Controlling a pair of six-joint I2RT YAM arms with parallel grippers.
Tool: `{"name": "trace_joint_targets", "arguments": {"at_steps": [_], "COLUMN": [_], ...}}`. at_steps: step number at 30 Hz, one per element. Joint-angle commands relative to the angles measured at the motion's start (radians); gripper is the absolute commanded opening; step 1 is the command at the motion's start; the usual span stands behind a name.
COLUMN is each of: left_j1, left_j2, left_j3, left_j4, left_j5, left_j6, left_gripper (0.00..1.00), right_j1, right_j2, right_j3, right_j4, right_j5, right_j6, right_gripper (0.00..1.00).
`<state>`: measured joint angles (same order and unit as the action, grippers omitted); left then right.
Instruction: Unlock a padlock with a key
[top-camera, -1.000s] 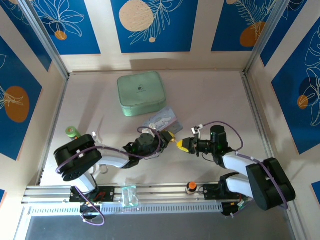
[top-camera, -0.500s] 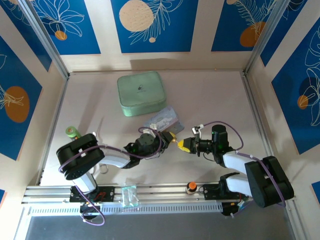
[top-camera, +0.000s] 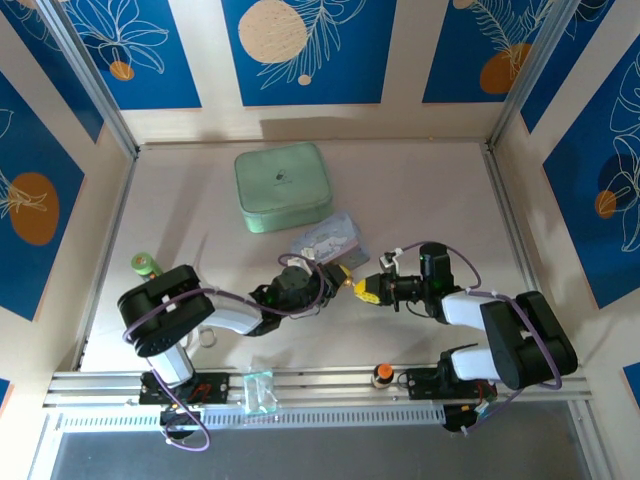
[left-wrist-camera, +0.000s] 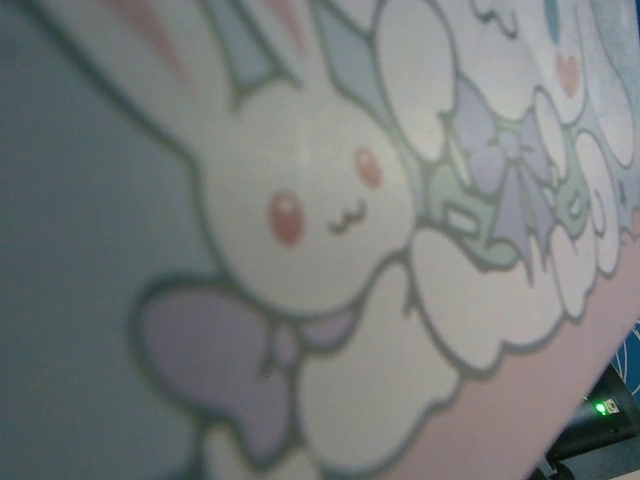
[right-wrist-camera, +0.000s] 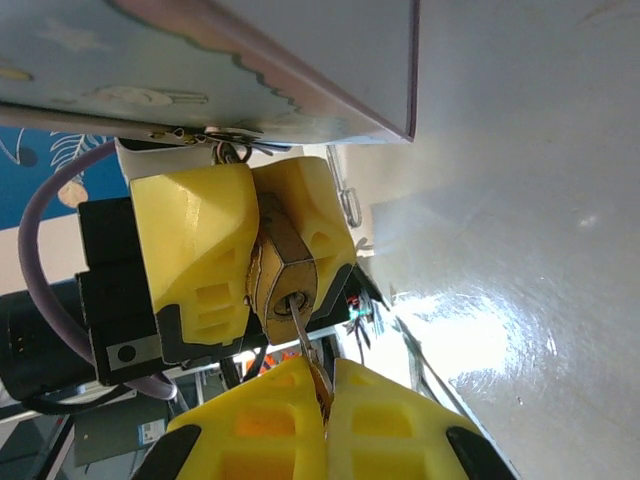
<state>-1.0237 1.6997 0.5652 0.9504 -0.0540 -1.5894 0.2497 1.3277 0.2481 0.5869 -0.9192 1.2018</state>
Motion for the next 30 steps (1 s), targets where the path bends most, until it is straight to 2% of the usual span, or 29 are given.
{"name": "trace_joint_targets", "arguments": {"at_steps": [1, 9, 13, 16, 18, 21, 25, 27, 30], "left_j1": [-0.034, -0.037, -0.036, -0.035, -0.033, -0.032, -0.032, -0.03, -0.026], "left_j2": [0.026, 0.029, 0.026, 0.017, 0.008, -0.007, -0.007, -0.006, -0.009], "left_j3": [0.062, 0.062, 0.043, 0.034, 0.031, 0.03, 0.031, 0.03, 0.032], "left_j4": [0.079, 0.096, 0.101, 0.083, 0.054, 0.012, -0.006, -0.002, -0.011], "left_j5": [0.152, 0.157, 0.142, 0.132, 0.121, 0.109, 0.098, 0.096, 0.095], "left_j6": [-0.014, -0.03, -0.034, -0.023, -0.009, 0.012, 0.019, 0.019, 0.022], "left_gripper": [0.0, 0.0, 0.0, 0.0, 0.0, 0.0, 0.0, 0.0, 0.0], "right_j1": [0.077, 0.135, 0.1, 0.071, 0.065, 0.063, 0.072, 0.07, 0.071], "right_j2": [-0.027, -0.107, -0.133, -0.149, -0.158, -0.173, -0.205, -0.23, -0.278], "right_j3": [0.073, 0.066, 0.045, 0.027, 0.024, 0.012, 0.003, 0.006, 0.027], "right_j4": [0.099, 0.144, 0.102, 0.057, 0.015, -0.002, -0.024, -0.07, -0.231], "right_j5": [0.002, 0.129, 0.135, 0.126, 0.128, 0.139, 0.16, 0.172, 0.201], "right_j6": [0.002, -0.02, -0.024, -0.033, -0.047, -0.048, -0.05, -0.068, -0.145], "right_gripper": [0.0, 0.0, 0.15, 0.22, 0.23, 0.33, 0.37, 0.4, 0.5]}}
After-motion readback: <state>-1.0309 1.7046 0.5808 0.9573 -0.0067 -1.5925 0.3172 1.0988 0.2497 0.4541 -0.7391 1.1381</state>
